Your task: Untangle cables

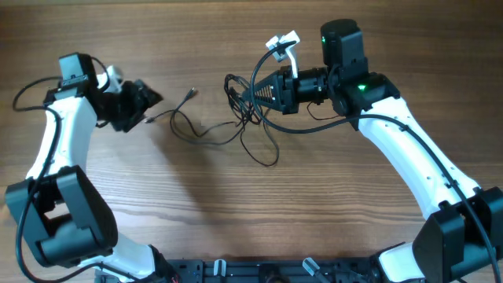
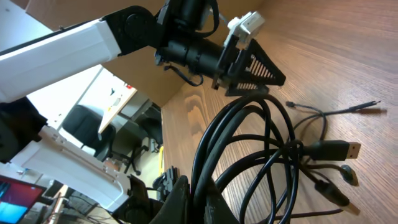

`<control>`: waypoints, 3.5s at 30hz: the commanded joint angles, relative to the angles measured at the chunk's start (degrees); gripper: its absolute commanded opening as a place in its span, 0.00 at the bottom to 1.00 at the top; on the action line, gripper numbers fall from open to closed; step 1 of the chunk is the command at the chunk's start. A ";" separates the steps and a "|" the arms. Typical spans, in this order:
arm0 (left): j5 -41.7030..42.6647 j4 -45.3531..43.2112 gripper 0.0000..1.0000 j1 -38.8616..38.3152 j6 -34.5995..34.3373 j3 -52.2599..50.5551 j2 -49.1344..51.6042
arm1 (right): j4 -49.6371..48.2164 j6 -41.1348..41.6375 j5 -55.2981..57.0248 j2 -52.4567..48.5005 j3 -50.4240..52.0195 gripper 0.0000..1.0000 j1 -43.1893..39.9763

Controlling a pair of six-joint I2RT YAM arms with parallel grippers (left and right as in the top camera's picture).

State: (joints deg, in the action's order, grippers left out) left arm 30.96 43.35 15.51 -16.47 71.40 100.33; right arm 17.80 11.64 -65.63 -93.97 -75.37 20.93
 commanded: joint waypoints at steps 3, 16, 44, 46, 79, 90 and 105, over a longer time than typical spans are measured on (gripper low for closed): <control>21.84 -2.69 1.00 -5.25 8.55 0.04 0.63 | 4.63 -3.17 7.17 -1.33 -0.68 0.04 0.00; 42.56 -11.02 0.89 -9.40 -23.41 0.07 0.61 | 4.55 -9.94 -7.98 -5.25 -0.68 0.05 0.11; 53.00 -25.59 0.77 -14.53 -34.93 0.07 0.61 | 6.69 -19.26 5.60 -5.25 -0.68 0.04 0.26; 53.00 -25.59 0.73 -14.53 -34.91 0.07 0.61 | 6.69 -19.30 7.78 -5.25 -0.68 0.04 0.26; 22.86 20.96 0.89 -15.30 35.80 18.10 0.50 | 23.30 -34.16 -2.01 -5.25 -2.54 0.04 -0.33; 24.90 25.44 0.91 -26.45 35.82 18.10 0.59 | 23.28 -35.45 -3.96 -5.25 -2.54 0.04 -0.31; 12.44 25.79 0.40 -27.82 35.80 18.10 0.61 | 23.21 -33.92 -3.87 -5.25 -2.54 0.04 -0.33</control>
State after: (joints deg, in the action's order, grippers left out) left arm 50.98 67.83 -12.34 18.79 89.27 101.03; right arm 41.65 -22.39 -66.83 -99.35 -76.25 20.91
